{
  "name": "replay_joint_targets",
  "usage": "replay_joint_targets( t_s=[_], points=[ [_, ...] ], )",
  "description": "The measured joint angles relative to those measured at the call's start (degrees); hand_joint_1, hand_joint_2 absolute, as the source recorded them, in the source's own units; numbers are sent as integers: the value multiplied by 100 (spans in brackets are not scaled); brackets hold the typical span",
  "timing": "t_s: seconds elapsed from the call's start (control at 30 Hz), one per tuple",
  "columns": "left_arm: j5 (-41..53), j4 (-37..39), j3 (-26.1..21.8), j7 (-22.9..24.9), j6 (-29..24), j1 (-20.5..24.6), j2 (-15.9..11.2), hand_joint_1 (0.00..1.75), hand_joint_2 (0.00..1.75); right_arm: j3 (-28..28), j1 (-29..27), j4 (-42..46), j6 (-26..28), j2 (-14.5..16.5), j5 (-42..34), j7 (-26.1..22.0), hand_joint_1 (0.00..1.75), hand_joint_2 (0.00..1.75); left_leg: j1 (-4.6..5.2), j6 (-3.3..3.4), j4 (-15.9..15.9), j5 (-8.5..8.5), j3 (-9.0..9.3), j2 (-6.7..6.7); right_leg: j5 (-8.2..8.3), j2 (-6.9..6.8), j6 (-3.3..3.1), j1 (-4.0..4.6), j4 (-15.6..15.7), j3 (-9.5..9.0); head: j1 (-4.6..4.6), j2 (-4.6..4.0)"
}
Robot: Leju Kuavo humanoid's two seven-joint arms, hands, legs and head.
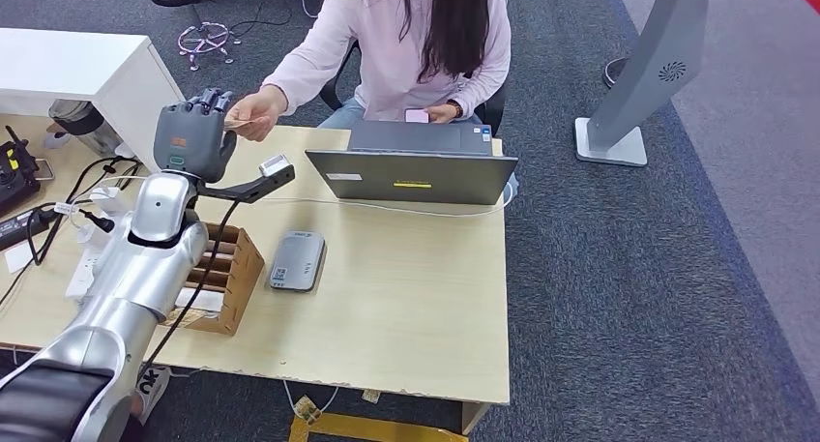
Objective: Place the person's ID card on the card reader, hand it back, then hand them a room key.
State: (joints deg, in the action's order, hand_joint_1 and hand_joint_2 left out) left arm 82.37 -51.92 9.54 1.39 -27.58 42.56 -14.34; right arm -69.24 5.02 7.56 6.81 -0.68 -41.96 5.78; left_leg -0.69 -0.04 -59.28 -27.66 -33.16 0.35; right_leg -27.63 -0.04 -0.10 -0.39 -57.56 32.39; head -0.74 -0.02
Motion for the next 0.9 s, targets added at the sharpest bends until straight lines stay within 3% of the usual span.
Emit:
replay_joint_targets(
  t_s=[0.2, 0.33, 0.67, 0.9],
  points=[
    [-166, -119, -1, -135, -60, -257, 5, 0, 175, -31, 1, 0, 24, 0, -54, -28, 0, 175, 0, 0, 0, 0, 0, 0, 0, 1, 0, 0, 0, 0, 1, 0],
    [-409, -756, -15, -308, -108, -811, 25, 0, 175, -55, -3, 0, 73, 0, -146, -1, 0, 175, 2, 1, 1, -2, -1, 3, -1, 3, 0, -2, 0, 0, 1, 0],
    [-889, -3723, -210, -759, -278, -3483, 88, 0, 175, -41, -65, 0, 306, 12, -565, -47, 0, 175, 4, -1, 3, -17, -4, 18, -14, 18, 9, -6, 2, 8, 0, 0],
    [-964, -4966, -377, -884, -144, -5085, 100, 0, 175, 94, -120, 0, 450, 64, -870, -130, 0, 175, 3, 0, 5, -18, -5, 16, -17, 14, 8, -4, 2, 8, -1, 0]
  ],
)
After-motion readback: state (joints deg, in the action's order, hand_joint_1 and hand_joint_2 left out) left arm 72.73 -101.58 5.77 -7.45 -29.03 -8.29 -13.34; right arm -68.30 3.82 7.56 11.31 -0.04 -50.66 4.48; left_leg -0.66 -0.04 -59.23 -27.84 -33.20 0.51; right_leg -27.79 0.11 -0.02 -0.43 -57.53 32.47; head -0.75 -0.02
